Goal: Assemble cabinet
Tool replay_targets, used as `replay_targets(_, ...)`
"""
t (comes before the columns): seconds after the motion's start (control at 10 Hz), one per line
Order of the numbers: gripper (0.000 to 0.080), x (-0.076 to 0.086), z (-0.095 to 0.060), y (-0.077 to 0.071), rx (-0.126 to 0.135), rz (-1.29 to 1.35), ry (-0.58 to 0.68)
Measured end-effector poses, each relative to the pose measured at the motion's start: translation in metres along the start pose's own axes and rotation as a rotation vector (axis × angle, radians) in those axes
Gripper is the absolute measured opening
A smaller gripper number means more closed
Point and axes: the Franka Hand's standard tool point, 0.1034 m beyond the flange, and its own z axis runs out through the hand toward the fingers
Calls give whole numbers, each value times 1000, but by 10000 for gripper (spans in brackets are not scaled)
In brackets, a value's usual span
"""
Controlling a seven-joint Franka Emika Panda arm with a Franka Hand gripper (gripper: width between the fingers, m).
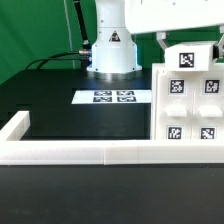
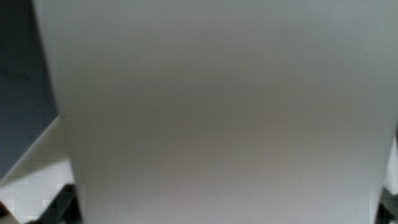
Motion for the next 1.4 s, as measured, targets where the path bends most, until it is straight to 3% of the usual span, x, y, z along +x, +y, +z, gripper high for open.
replay_targets(0.2,552,-1,0,0,18,201,-10)
replay_targets(1.4,550,-5,0,-7,57,1108,-73)
